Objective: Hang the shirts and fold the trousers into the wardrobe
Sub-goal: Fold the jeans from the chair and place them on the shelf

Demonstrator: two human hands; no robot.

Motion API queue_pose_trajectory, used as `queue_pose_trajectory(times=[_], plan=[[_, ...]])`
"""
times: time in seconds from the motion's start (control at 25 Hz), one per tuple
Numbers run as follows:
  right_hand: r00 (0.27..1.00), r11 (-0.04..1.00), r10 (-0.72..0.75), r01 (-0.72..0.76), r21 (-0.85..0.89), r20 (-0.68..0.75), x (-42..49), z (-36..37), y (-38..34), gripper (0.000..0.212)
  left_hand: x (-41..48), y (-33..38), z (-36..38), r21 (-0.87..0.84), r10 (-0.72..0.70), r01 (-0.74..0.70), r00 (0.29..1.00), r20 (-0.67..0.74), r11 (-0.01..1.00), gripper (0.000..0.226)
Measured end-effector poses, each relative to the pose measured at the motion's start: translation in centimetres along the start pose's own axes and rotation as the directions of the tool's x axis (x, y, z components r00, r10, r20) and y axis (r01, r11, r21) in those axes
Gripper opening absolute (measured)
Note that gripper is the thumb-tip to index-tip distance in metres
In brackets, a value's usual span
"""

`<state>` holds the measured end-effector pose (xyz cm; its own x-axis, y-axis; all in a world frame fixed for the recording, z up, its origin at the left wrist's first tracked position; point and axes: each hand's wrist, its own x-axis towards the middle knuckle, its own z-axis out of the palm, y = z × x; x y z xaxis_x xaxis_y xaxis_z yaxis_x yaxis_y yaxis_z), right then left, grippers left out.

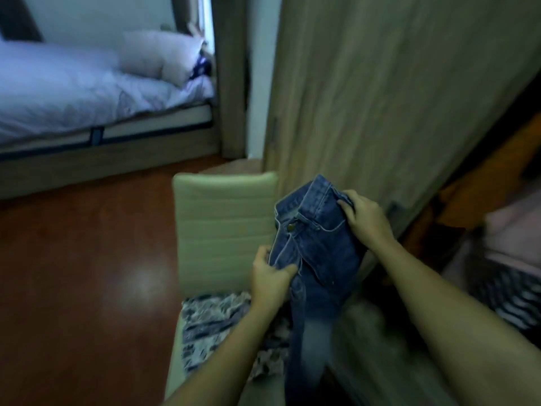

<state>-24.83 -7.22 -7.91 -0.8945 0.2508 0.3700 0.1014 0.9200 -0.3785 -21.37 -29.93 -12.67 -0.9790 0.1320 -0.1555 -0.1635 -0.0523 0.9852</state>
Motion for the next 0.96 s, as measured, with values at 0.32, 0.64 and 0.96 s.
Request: queue_pose_trajectory(times=[0.32,0.64,0.96], plan=[[0.804,0.967,0.174,-0.030,0.253,-0.569,3.3,-29.3,-3.6,0.025,1.7,28.1,1.3,-0.012,0.564,-0.565,0.825,-0.026,0.825,0.037],[0.861,0.852,0.024,0.248,0.462,-0.508,0.1,-39.1,-7.8,0.015,-0.6,40.2,0.5,0.298,0.876,-0.827,0.475,-0.081,0.476,0.028],[0.824,0.699,0.052,0.374,0.610,-0.565,-1.8,-42.0,-8.6,0.009,-3.1,44.7,1.0,0.105,0.869,-0.888,0.459,0.185,0.447,0.031]])
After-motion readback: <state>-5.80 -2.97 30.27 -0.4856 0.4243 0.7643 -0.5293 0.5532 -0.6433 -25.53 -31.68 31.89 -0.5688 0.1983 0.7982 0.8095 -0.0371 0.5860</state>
